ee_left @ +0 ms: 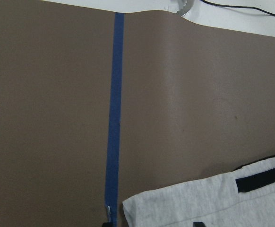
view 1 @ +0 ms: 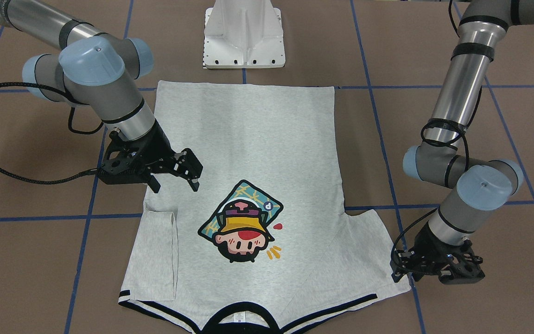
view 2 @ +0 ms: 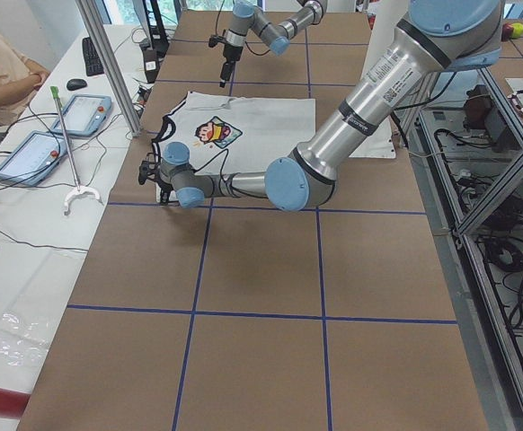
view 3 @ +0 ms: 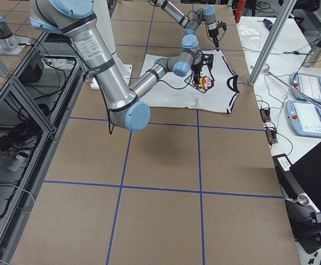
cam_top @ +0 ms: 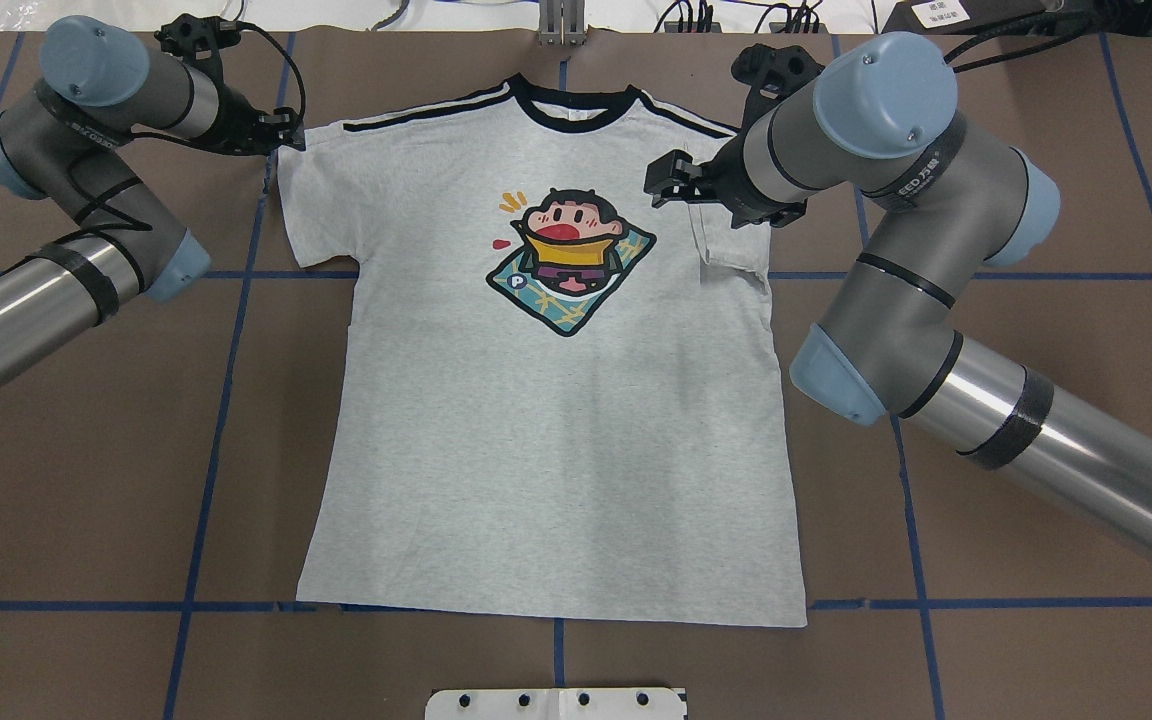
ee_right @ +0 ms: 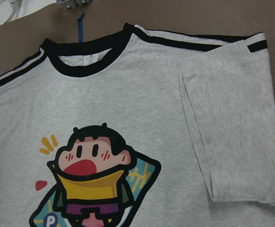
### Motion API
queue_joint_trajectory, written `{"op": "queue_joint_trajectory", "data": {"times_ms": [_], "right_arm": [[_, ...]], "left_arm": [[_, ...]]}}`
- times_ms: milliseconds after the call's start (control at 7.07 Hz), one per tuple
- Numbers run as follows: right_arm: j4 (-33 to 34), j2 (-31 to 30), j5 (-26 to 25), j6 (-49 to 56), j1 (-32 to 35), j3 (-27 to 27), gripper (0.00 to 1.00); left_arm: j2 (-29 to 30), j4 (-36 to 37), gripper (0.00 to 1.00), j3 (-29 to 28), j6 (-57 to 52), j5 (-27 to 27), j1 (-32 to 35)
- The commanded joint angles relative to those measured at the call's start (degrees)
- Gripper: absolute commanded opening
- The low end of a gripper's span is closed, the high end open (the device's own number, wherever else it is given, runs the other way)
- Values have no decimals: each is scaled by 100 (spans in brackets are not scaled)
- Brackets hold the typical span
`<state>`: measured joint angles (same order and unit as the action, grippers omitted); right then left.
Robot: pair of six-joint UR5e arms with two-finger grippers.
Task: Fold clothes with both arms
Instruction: 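Move the left gripper to the sleeve nearest it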
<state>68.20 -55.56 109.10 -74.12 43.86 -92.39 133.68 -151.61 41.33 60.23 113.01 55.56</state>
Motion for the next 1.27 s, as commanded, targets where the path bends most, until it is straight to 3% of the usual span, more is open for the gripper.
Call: {"op": "queue_joint_trajectory", "data": {"times_ms": [0,141,283,424,707,990,1132], "right_arm": [[0,37,-3,29,-1,11,100],[0,28,-3,38,-1,11,100],[-9,28,-3,64,8,11,100],[-17,37,-3,64,17,11,100],[-18,37,-3,55,26,11,100],[-18,20,-3,47,26,2,100],[-18,19,-3,46,43,-16,100]], "left_arm": [[0,0,33,-45,-3,-7,-1],[9,0,23,-46,6,-33,-1],[9,0,7,-46,6,-33,7],[17,0,0,-37,6,-33,7],[96,26,0,102,41,28,147],[228,856,0,1031,320,20,139],[255,1027,0,1201,549,2,78]]}}
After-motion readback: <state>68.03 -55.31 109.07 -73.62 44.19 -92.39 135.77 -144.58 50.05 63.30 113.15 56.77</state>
